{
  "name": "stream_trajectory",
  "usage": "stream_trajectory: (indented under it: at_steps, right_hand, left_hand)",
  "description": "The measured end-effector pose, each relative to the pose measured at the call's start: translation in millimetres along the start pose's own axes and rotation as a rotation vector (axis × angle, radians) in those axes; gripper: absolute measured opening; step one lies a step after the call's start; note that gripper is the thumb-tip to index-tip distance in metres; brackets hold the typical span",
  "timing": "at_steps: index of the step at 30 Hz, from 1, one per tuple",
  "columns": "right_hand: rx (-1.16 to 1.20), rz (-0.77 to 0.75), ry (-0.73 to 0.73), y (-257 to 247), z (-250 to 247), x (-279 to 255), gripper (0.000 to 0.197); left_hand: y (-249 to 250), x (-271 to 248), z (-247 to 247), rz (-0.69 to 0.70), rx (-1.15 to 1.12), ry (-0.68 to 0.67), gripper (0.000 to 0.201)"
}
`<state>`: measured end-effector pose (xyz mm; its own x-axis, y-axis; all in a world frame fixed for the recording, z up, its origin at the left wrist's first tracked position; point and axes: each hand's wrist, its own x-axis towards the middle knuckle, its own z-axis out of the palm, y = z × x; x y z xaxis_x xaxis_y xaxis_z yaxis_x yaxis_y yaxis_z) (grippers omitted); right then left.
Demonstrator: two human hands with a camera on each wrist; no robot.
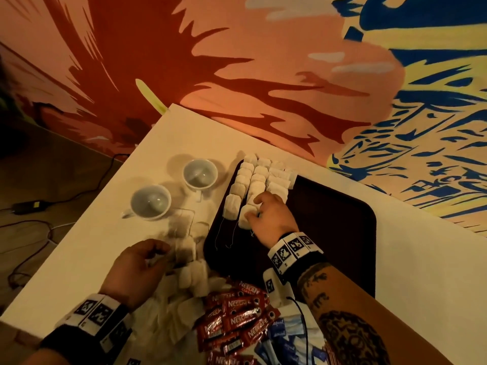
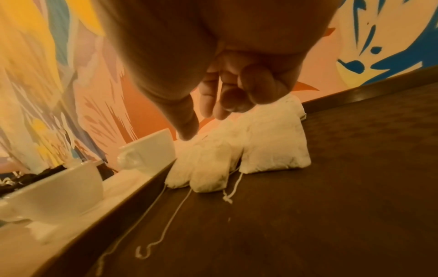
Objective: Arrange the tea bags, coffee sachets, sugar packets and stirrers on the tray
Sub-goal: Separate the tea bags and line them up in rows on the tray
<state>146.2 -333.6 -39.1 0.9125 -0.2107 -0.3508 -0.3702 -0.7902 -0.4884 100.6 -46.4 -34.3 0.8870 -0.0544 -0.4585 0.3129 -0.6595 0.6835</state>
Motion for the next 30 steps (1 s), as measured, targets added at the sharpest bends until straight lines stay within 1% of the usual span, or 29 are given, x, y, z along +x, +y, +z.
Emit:
stream_trajectory:
  at_steps: [1, 3, 4, 5, 6, 8, 11, 13, 15, 17, 20, 22, 24, 27, 28, 30]
  right_hand:
    - [0.016, -0.004, 0.013, 0.5, 0.9, -7.2, 0.034]
    - [0.04, -0.013, 0.016, 2.2, 5.2, -27.0, 0.034]
    - [0.046, -0.023, 0.014, 3.2, 6.3, -35.0, 0.034]
    - [0.054, -0.035, 0.01, 4.5, 8.0, -43.7, 0.034]
    - [0.065, -0.045, 0.003, 6.0, 9.8, -52.5, 0.033]
    - [0.099, -0.053, -0.015, 10.3, 15.3, -70.5, 0.033]
    - [0.12, -0.06, -0.016, 16.7, 23.5, -92.8, 0.033]
    - [0.137, -0.063, -0.026, 20.5, 27.0, -104.2, 0.033]
    - [0.148, -0.067, -0.04, 23.2, 29.1, -113.4, 0.032]
    - [0.15, -0.078, -0.056, 25.5, 30.4, -119.9, 0.032]
    - [0.157, -0.097, -0.08, 27.3, 31.3, -125.3, 0.032]
    - [0.167, -0.106, -0.089, 28.2, 31.5, -127.2, 0.032]
    - [0.18, -0.106, -0.088, 28.5, 30.9, -128.0, 0.032]
    - [0.203, -0.107, -0.092, 27.7, 28.5, -127.4, 0.032]
    - [0.214, -0.106, -0.093, 27.0, 27.7, -127.0, 0.032]
    - [0.235, -0.106, -0.094, 25.8, 25.6, -125.2, 0.032]
  left_hand:
    - [-3.9, -2.3, 1.2, 0.031, 0.056, -0.048, 0.018]
    - [-13.8, -10.7, 5.5, 0.091, 0.252, -0.154, 0.023]
    - [-19.0, -14.0, 9.3, 0.099, 0.354, -0.203, 0.037]
    - [-24.2, -17.6, 13.3, 0.102, 0.437, -0.238, 0.057]
    - [-26.3, -20.7, 16.4, 0.099, 0.503, -0.252, 0.073]
    - [-29.4, -26.8, 22.3, 0.105, 0.572, -0.259, 0.092]
    - [-38.0, -32.4, 31.3, 0.156, 0.618, -0.267, 0.109]
    - [-43.5, -32.8, 38.9, 0.173, 0.679, -0.257, 0.114]
    - [-46.0, -30.2, 44.6, 0.194, 0.697, -0.221, 0.105]
    - [-49.2, -23.0, 45.6, 0.217, 0.658, -0.18, 0.085]
    - [-46.7, -13.6, 39.9, 0.263, 0.518, -0.158, 0.051]
    - [-40.6, -8.9, 36.4, 0.281, 0.468, -0.146, 0.035]
    - [-34.1, -5.6, 31.6, 0.26, 0.455, -0.143, 0.028]
    - [-26.0, -3.0, 21.6, 0.245, 0.437, -0.08, 0.023]
    - [-23.0, -3.9, 18.0, 0.246, 0.378, -0.062, 0.021]
    - [-12.5, -8.3, 10.7, 0.22, 0.215, -0.039, 0.009]
